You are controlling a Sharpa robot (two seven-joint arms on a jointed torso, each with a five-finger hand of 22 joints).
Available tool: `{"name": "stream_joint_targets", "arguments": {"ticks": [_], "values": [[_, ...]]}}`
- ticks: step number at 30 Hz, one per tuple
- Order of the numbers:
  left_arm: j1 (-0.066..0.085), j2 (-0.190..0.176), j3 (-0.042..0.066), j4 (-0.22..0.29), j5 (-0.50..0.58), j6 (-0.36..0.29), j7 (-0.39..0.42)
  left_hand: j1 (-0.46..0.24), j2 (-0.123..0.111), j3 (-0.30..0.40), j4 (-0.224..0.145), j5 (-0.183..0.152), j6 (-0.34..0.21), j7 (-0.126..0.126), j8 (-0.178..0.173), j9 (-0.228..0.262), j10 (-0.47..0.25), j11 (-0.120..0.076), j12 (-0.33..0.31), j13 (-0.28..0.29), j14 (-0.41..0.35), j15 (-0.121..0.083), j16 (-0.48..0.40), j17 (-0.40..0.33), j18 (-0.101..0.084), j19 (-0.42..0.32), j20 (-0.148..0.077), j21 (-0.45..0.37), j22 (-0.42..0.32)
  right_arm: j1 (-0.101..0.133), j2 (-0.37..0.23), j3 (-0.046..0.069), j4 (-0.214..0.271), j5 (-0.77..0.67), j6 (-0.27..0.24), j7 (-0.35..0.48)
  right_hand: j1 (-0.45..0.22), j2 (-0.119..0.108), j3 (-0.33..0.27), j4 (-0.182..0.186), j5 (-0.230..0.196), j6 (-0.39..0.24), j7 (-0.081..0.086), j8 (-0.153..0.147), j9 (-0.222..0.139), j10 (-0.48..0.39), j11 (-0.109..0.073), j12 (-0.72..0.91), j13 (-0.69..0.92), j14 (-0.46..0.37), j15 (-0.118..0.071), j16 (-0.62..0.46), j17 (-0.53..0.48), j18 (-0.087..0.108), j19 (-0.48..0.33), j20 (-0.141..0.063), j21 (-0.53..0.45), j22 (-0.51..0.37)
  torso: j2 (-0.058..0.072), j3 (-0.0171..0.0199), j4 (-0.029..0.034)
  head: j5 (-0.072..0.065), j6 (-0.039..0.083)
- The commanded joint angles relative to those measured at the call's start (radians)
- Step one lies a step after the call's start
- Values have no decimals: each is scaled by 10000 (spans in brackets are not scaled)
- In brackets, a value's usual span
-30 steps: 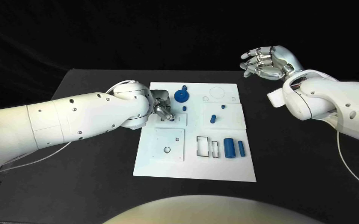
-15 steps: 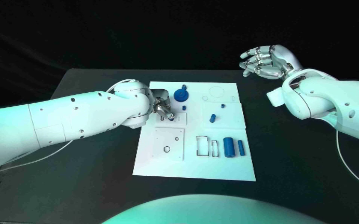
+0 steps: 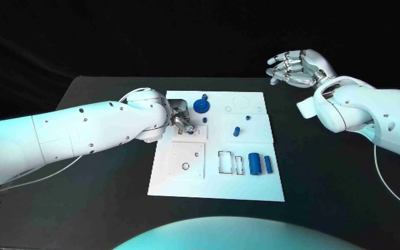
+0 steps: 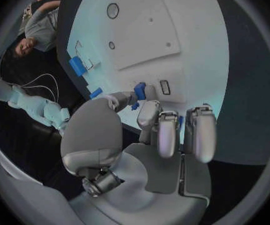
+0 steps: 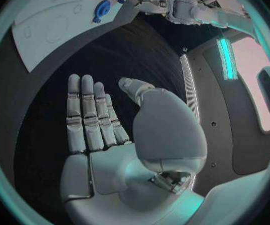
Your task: Assemble the parts on the task board
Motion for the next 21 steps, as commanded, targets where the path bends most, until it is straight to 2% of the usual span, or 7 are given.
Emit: {"name": "stream_joint_targets", "arguments": {"ticks": [1, 5, 8, 21], "values": [[-45, 30, -39, -6, 125, 355, -28, -166, -46, 128, -254, -51, 204, -127, -73, -23, 38, -27, 36, 22, 1023, -70, 43, 2633, -61, 324, -50, 45, 1211, -4, 6, 1, 9, -53, 80, 118, -114, 29, -79, -6, -91, 39, 288, 66, -20, -39, 52, -13, -22, 28, 73, -49, -10, 109, 52, 35, -54, -25, -6, 1, 7, -4, -5], [-45, 29, -39, -26, 125, 394, -27, -400, -132, -324, 22, -95, 273, -126, -84, -39, 40, -25, 53, 57, 1023, -70, 43, 2633, -62, 328, -57, 43, 1215, -4, 6, 1, 7, -48, 77, 125, -159, 32, -145, 23, -248, 31, 290, 79, -44, -41, 56, 7, -78, 45, 78, -90, -10, 111, 81, 43, -96, -98, -5, 0, 8, -5, -11], [-45, 22, -39, -42, 122, 410, -27, -480, -109, -758, 279, -79, 307, -140, -122, -67, 41, -36, 68, 95, 1023, -83, 43, 2633, -66, 340, -65, 48, 1236, -4, 4, 1, 6, -46, 70, 131, -174, 28, -167, 32, -275, 24, 292, 80, -52, -49, 59, 9, -94, 43, 82, -104, -11, 110, 85, 46, -110, -118, -4, -3, 4, -9, -12], [-45, -52, -27, -29, 83, 271, -32, -554, -68, -1256, 669, -60, 371, -149, -151, -95, 61, -43, 102, 157, 1023, -89, 43, 2633, -74, 363, -75, 61, 1277, -6, 2, 1, -7, -40, 42, 142, -229, 26, -227, 72, -308, 4, 300, 82, -71, -63, 69, 21, -132, 38, 92, -140, -13, 108, 93, 55, -145, -172, 1, -7, 8, -12, -4]]}}
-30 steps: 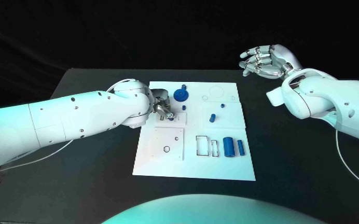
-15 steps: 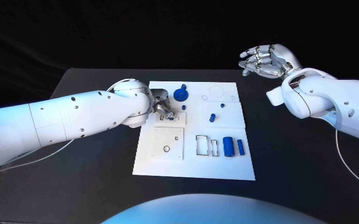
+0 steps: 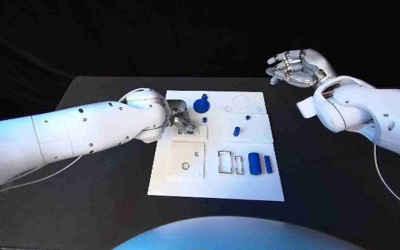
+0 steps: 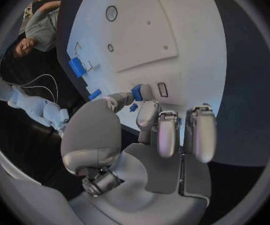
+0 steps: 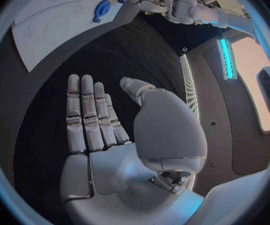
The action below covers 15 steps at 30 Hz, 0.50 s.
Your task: Assemble the parts on the task board
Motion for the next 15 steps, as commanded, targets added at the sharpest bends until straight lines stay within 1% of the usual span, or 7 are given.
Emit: {"name": "stream_joint_targets", "arguments": {"ticks": [1, 3, 7, 9, 12, 13, 15], "values": [[-26, -28, 4, 29, 29, 136, -34, -129, 19, -135, 72, -12, 22, 27, -59, -21, 45, -25, 52, 16, 1057, -57, 43, 2634, -78, 369, -77, 67, 1289, -6, 6, 2, -3, -44, 43, 121, -126, -27, -90, 17, -50, 4, 300, 42, -16, -26, 31, 21, -21, 2, 56, -82, -14, 109, 57, 19, -56, -27, 5, -4, 3, -7, 12], [-25, -38, 43, 42, 19, 100, -33, -145, 26, -223, 159, -7, 29, 27, -66, -26, 38, -25, 33, 1, 1057, -57, 43, 2634, -76, 366, -78, 62, 1282, -8, 10, 2, -12, -43, 40, 122, -126, -27, -90, 17, -50, 4, 300, 42, -16, -26, 31, 21, -21, 2, 56, -82, -14, 109, 57, 19, -56, -27, 5, -4, 3, -13, 23], [-18, -65, 192, 81, -12, 37, -30, -184, 28, -395, 329, -3, 32, 32, -82, -36, 29, -21, 5, -22, 1057, -55, 43, 2634, -76, 367, -79, 61, 1284, -14, 19, 2, -37, -42, 26, 122, -138, -24, -103, 28, -51, -2, 302, 42, -21, -31, 34, 23, -31, -1, 59, -92, -14, 109, 59, 22, -65, -41, -1, -10, 2, -18, 38], [-8, -85, 331, 112, -22, 5, -29, -300, 4, -612, 484, -5, 51, 42, -87, -42, 32, -12, 7, -12, 1057, -49, 43, 2634, -78, 371, -77, 62, 1290, -20, 28, 2, -57, -42, 18, 121, -140, -24, -108, 30, -52, -5, 303, 42, -22, -35, 35, 23, -35, -4, 61, -96, -15, 108, 58, 23, -70, -47, -3, -7, 1, -16, 50], [25, -119, 501, 162, 21, -16, -30, -424, 47, -762, 520, -2, 62, 47, -97, -51, 39, -8, 19, 6, 1057, -46, 43, 2634, -79, 375, -75, 64, 1299, -30, 46, 2, -92, -33, 10, 121, -144, -24, -119, 34, -53, -10, 305, 42, -27, -46, 38, 22, -45, -12, 65, -107, -16, 107, 55, 26, -79, -59, -13, -4, -2, -5, 88], [42, -132, 555, 181, 44, -16, -30, -617, 73, -904, 534, -15, 75, 53, -106, -60, 45, 2, 27, 18, 1057, -41, 43, 2634, -81, 380, -72, 67, 1307, -34, 52, 2, -104, -31, 9, 121, -144, -24, -119, 34, -53, -10, 305, 42, -27, -46, 38, 22, -45, -12, 65, -107, -16, 107, 55, 26, -79, -59, -15, 0, -2, -6, 94], [105, -163, 650, 221, 82, -6, -38, -690, 96, -995, 529, -10, 75, 52, -113, -65, 38, -2, 11, 4, 1057, -40, 43, 2634, -79, 377, -72, 63, 1301, -44, 63, 2, -132, -24, 5, 122, -145, -20, -128, 37, -52, -17, 308, 42, -32, -59, 42, 20, -56, -21, 69, -120, -18, 106, 53, 29, -91, -74, -14, 0, 0, -4, 103]]}}
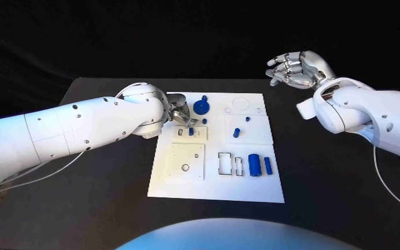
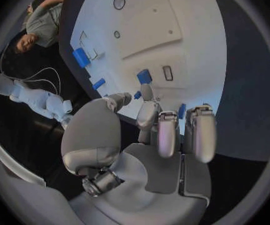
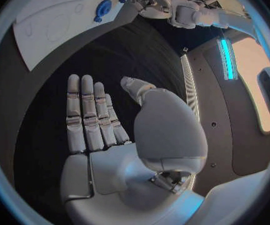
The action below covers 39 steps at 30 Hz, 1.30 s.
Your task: Assemble the parts on the task board
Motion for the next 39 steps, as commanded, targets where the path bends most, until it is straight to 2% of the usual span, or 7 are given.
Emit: {"name": "stream_joint_targets", "arguments": {"ticks": [1, 4, 8, 13, 18, 28, 39], "values": [[130, -39, 123, 83, 130, 64, -24, -117, 11, -125, 3, -8, 30, 18, -41, -13, 30, -2, -6, -12, 1057, -41, 43, 2634, -77, 371, -73, 58, 1291, -25, 28, 2, -50, -18, 14, 112, -106, 26, -79, 28, -50, -35, 316, 40, -19, -85, 50, 17, -31, -41, 78, -91, -12, 105, 46, 36, -80, -39, -7, 11, 0, 25, 50], [263, -84, 197, 46, 296, 243, -41, -192, 5, -255, -2, -5, -21, 30, -68, -19, -24, 8, -105, -113, 1057, -37, 43, 2634, -76, 368, -75, 53, 1286, -41, 39, 2, -85, -5, 20, 112, -107, 29, -88, 31, -51, -43, 320, 39, -24, -97, 55, 16, -41, -48, 82, -102, -14, 104, 43, 39, -90, -52, -4, 8, -7, 39, 95], [447, -140, 305, -242, 462, 821, -50, 199, 10, -437, -112, 55, -410, 160, -238, -37, -504, 119, -895, -930, 1051, 45, 32, 2615, 27, 112, -35, -197, 821, -57, 38, 2, -111, 3, 39, 105, -106, 31, -94, 32, -50, -50, 323, 38, -27, -105, 58, 16, -48, -54, 86, -111, -15, 104, 41, 42, -99, -62, 7, 15, -3, 0, 182], [652, -101, 371, -959, 748, 1450, 8, 564, -31, -644, -34, 14, -801, 368, -507, -137, -1093, 301, -1796, -1861, 888, 197, -263, 2116, 212, -374, 96, -700, -49, -66, 20, 2, -116, 6, 59, 93, -100, 37, -94, 30, -45, -52, 324, 39, -30, -109, 59, 17, -53, -56, 86, -116, -15, 104, 41, 43, -103, -69, 17, 11, 10, -16, 289], [787, 83, 392, -1762, 660, 1809, 90, 641, -48, -741, -27, 11, -909, 430, -623, -204, -1152, 355, -1856, -1930, 886, 243, -272, 2108, 216, -386, 138, -730, -71, -70, 8, 2, -105, 5, 74, 82, -91, 44, -94, 27, -36, -52, 324, 41, -31, -110, 58, 19, -58, -55, 86, -120, -15, 105, 42, 44, -108, -77, 33, 6, -4, 23, 365], [871, 645, 377, -2886, 314, 2518, 105, 538, -39, -947, 3, -140, -877, 451, -684, -268, -1124, 380, -1797, -1906, 915, 272, -226, 2185, 192, -315, 184, -682, 40, -75, 38, 2, -100, -2, 85, 73, -78, 56, -93, 23, -16, -49, 323, 47, -34, -110, 57, 26, -67, -50, 85, -125, -14, 107, 47, 44, -115, -90, 34, 4, -11, 103, 415], [782, 1251, 243, -3610, 601, 2701, 138, 399, 33, -1105, 12, -236, -853, 454, -734, -320, -1118, 387, -1768, -1906, 931, 282, -200, 2228, 185, -285, 203, -665, 82, -95, 120, 2, -115, -8, 100, 77, -78, 56, -93, 23, -16, -49, 323, 47, -34, -110, 57, 26, -67, -50, 85, -125, -14, 107, 47, 44, -115, -90, 75, 5, -29, 160, 386]]}}
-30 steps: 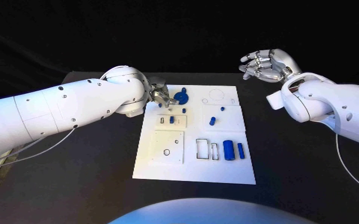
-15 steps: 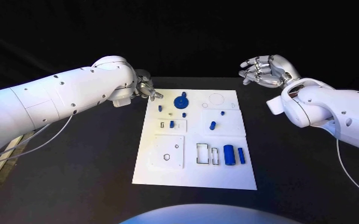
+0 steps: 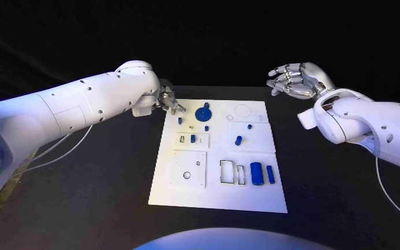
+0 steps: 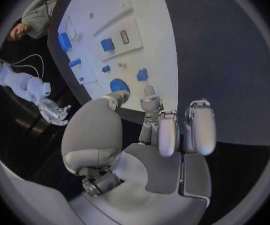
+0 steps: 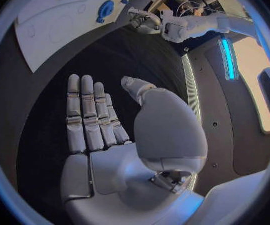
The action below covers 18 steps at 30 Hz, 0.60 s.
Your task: Assemble the parts on the task board
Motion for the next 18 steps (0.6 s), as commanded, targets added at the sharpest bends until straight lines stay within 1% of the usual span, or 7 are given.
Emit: {"name": "stream_joint_targets", "arguments": {"ticks": [1, 7, 12, 18], "values": [[-39, 135, -35, -140, 155, 403, 120, -66, 18, -75, -22, -57, -15, 12, -43, -16, -9, 32, 9, -23, 934, 66, 62, 2231, 22, 37, 24, 43, 80, -13, 21, 2, 2, -28, 95, 77, -79, 56, -53, -18, -17, -49, 323, 48, -14, -57, 5, 25, -9, -13, 49, -64, -15, 107, 47, 44, -55, -9, 29, -3, -4, 6, -16], [-106, 295, -92, -302, 159, 434, 147, -43, 40, -86, -38, -58, -32, 14, -67, -33, -23, 34, -9, -48, 935, 68, 64, 2234, 20, 42, 26, 46, 89, -17, 45, 2, 3, -28, 93, 85, -79, 56, -53, -18, -17, -49, 323, 48, -14, -57, 5, 25, -9, -13, 49, -64, -15, 107, 47, 44, -55, -9, 32, -9, -1, -5, -4], [-132, 371, -124, -400, 119, 486, 163, 55, 59, -95, -61, -55, -38, 17, -96, -56, -30, 36, -2, -51, 940, 71, 73, 2248, 18, 49, 30, 49, 98, -17, 54, 2, 6, -28, 93, 89, -70, 64, -55, -20, 2, -47, 322, 53, -17, -57, 4, 30, -17, -9, 48, -68, -14, 108, 52, 45, -61, -21, 24, -3, -5, -14, -25], [-164, 453, -161, -501, 79, 507, 201, 192, 78, -104, -76, -52, -30, 21, -120, -81, -34, 39, 11, -51, 943, 73, 78, 2256, 17, 56, 33, 51, 107, -18, 60, 2, 9, -28, 94, 92, -70, 64, -55, -20, 2, -47, 322, 53, -17, -57, 4, 30, -17, -9, 48, -68, -14, 108, 52, 45, -61, -21, 39, -7, -13, -17, -42]]}}
